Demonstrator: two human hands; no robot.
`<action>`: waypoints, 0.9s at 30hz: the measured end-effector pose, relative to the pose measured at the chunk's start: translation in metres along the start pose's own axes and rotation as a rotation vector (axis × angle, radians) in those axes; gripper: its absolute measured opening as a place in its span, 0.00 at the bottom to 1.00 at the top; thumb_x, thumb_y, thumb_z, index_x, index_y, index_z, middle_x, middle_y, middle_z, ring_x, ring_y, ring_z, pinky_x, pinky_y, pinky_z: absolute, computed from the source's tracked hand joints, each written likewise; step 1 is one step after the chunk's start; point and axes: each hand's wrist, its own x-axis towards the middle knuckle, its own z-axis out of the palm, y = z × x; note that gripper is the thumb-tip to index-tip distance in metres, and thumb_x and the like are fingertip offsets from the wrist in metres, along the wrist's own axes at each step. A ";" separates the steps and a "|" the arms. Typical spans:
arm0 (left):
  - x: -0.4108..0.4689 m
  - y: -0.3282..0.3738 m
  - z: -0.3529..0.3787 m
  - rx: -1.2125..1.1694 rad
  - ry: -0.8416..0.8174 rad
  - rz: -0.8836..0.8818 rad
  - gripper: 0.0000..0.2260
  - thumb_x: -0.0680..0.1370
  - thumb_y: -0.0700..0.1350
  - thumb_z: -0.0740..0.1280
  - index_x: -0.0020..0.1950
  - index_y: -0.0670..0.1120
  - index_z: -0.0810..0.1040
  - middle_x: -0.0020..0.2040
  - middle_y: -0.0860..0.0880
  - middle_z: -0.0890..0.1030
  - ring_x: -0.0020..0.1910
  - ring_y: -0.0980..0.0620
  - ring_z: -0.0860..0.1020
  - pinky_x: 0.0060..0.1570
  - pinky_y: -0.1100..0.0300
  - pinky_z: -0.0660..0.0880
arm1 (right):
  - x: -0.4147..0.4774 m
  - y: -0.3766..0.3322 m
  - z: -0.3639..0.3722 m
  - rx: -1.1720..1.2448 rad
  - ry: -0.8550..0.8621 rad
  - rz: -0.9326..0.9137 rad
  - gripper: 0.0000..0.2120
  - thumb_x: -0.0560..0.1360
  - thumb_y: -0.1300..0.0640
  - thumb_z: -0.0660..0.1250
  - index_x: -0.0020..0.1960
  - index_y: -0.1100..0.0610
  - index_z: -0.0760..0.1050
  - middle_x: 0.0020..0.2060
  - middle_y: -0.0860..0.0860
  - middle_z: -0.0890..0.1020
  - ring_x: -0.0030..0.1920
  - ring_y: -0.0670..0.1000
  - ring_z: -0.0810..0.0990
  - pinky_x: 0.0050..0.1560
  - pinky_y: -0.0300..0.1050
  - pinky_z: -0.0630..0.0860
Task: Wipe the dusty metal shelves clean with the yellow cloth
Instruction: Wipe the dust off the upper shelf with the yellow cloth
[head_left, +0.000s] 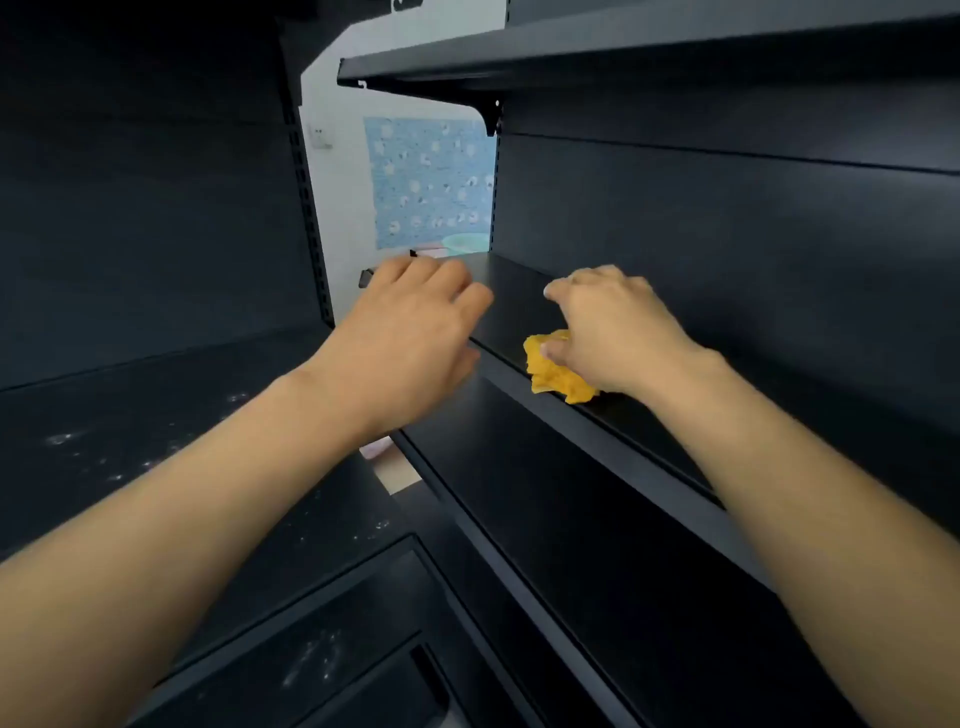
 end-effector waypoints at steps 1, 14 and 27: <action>0.002 -0.001 0.006 0.003 0.000 0.003 0.14 0.70 0.45 0.69 0.52 0.39 0.78 0.46 0.41 0.79 0.46 0.38 0.77 0.51 0.47 0.72 | 0.005 0.002 0.005 0.012 -0.043 0.015 0.23 0.75 0.47 0.64 0.66 0.57 0.69 0.61 0.56 0.74 0.63 0.59 0.70 0.60 0.53 0.68; 0.000 -0.022 0.033 -0.052 -0.047 -0.037 0.15 0.75 0.47 0.64 0.59 0.41 0.75 0.53 0.43 0.77 0.53 0.40 0.74 0.59 0.49 0.67 | 0.046 0.009 0.056 0.183 -0.474 0.229 0.25 0.73 0.40 0.65 0.61 0.56 0.70 0.57 0.55 0.76 0.57 0.58 0.74 0.54 0.52 0.75; -0.052 -0.026 0.038 -0.035 -0.196 -0.178 0.16 0.72 0.46 0.69 0.57 0.41 0.77 0.52 0.43 0.78 0.53 0.40 0.76 0.59 0.49 0.68 | 0.055 -0.042 0.063 0.339 -0.083 0.139 0.05 0.76 0.62 0.59 0.41 0.59 0.68 0.49 0.62 0.79 0.43 0.61 0.73 0.39 0.46 0.67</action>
